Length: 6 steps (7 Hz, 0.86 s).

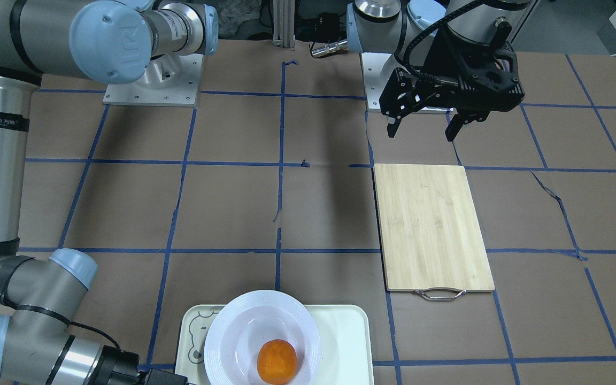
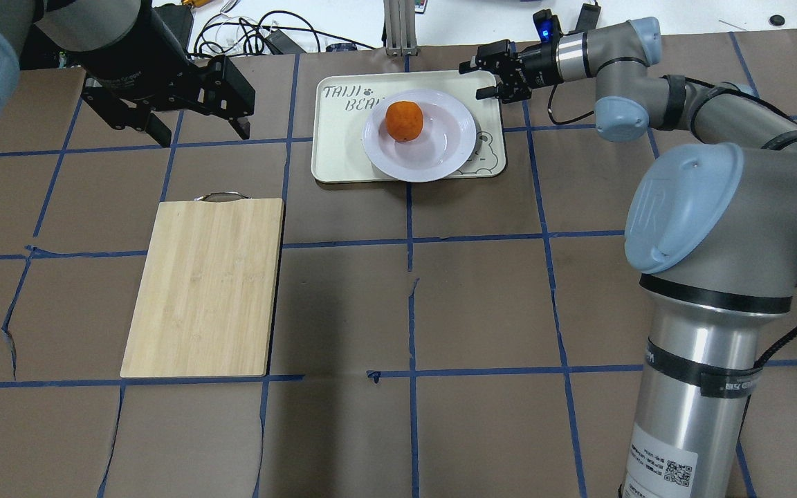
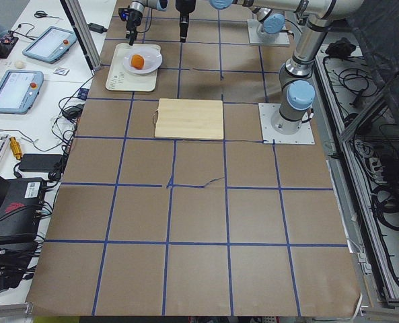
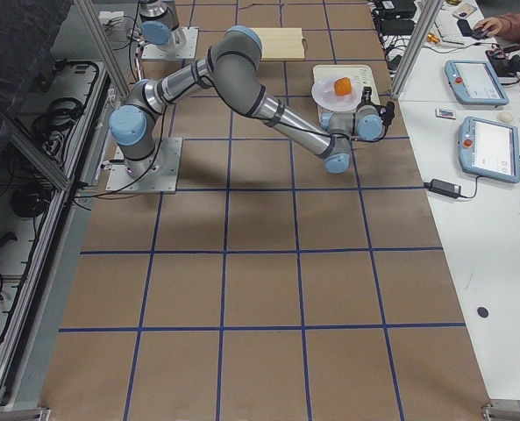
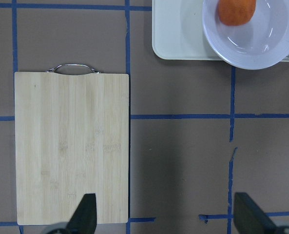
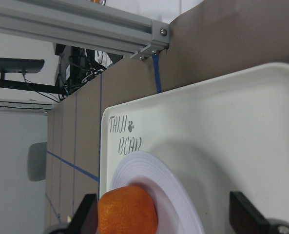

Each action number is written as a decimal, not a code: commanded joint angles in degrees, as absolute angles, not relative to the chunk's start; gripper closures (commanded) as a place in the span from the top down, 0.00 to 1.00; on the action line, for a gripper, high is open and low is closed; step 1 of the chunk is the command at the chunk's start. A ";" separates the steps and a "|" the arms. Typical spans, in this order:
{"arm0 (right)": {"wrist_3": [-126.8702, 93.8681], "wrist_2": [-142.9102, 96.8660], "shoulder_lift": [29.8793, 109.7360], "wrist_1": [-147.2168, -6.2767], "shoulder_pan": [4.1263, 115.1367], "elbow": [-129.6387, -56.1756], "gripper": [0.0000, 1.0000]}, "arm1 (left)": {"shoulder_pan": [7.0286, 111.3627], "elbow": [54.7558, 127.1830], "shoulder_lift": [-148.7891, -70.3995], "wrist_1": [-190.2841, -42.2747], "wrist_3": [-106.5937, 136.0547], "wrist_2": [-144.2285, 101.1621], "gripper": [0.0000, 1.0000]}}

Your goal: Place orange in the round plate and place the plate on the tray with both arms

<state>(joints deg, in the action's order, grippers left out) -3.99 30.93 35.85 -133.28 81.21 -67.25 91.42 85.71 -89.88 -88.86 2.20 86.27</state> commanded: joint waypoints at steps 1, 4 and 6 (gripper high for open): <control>-8.22 43.97 42.94 -130.54 81.21 -67.59 1.00 | 91.23 85.78 -89.74 -88.86 2.20 86.48 1.00; -8.97 63.12 56.92 -107.37 81.73 -68.55 1.00 | 91.23 85.78 -89.65 -88.86 2.20 86.31 1.00; -8.97 77.80 65.52 -98.63 83.75 -72.65 1.00 | 91.23 85.78 -89.65 -88.86 2.20 86.31 1.00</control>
<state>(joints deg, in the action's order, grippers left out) -9.00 68.89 60.19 -103.30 82.63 -69.97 91.23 85.78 -89.65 -88.86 2.20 86.32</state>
